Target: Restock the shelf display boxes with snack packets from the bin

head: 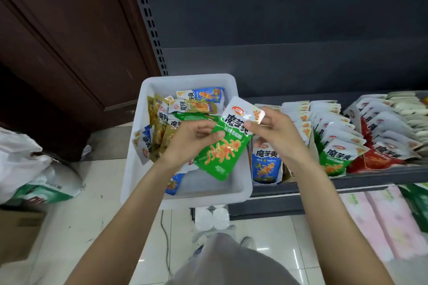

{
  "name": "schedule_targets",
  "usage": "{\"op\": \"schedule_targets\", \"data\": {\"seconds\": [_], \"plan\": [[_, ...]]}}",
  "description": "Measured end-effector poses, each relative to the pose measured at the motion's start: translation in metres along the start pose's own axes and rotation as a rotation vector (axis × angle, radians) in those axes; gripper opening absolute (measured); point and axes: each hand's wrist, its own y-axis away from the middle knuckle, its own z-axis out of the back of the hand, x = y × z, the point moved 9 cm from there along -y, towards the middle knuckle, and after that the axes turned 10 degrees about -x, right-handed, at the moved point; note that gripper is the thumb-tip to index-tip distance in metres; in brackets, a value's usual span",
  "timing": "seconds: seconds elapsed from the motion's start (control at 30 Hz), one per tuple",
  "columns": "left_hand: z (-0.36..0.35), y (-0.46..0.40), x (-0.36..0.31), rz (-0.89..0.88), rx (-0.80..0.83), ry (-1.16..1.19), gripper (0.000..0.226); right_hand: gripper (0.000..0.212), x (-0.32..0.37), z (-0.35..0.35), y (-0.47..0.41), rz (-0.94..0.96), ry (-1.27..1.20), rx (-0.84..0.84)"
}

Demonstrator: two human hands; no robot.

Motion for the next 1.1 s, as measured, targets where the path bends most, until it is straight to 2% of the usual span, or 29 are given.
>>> {"op": "schedule_targets", "data": {"seconds": [0.13,0.2,0.27,0.37,0.47,0.57,0.67,0.8,1.0,1.1], "plan": [[-0.067,0.017,-0.028,-0.104,0.165,-0.026,0.023,0.015,0.007,0.068,0.031,0.085,0.016,-0.097],[-0.109,0.023,-0.039,-0.173,0.258,-0.047,0.024,0.016,0.011,0.107,0.052,0.145,0.004,-0.217],[-0.148,0.024,-0.049,-0.233,0.285,-0.066,0.030,0.020,0.018,0.149,0.075,0.242,0.039,-0.385],[-0.203,0.023,-0.064,-0.335,0.279,-0.105,0.019,0.015,0.028,0.206,0.105,0.376,0.233,-0.627],[-0.245,0.026,-0.075,-0.458,0.263,-0.203,0.016,0.012,0.030,0.234,0.116,0.496,0.551,-0.733],[-0.262,0.024,-0.072,-0.573,0.195,-0.343,0.019,0.010,0.014,0.244,0.108,0.526,0.638,-0.751],[-0.268,0.019,-0.062,-0.614,0.172,-0.475,0.019,0.010,-0.007,0.248,0.094,0.522,0.678,-0.759],[-0.263,0.011,-0.054,-0.601,0.133,-0.497,0.018,0.010,-0.024,0.244,0.079,0.534,0.761,-0.743],[-0.268,0.009,-0.051,-0.752,0.095,-0.678,0.016,0.015,-0.059,0.218,0.059,0.554,0.888,-0.582],[-0.266,0.011,-0.049,-0.766,0.053,-0.692,0.017,0.021,-0.067,0.223,0.058,0.474,0.898,-0.627]]}}
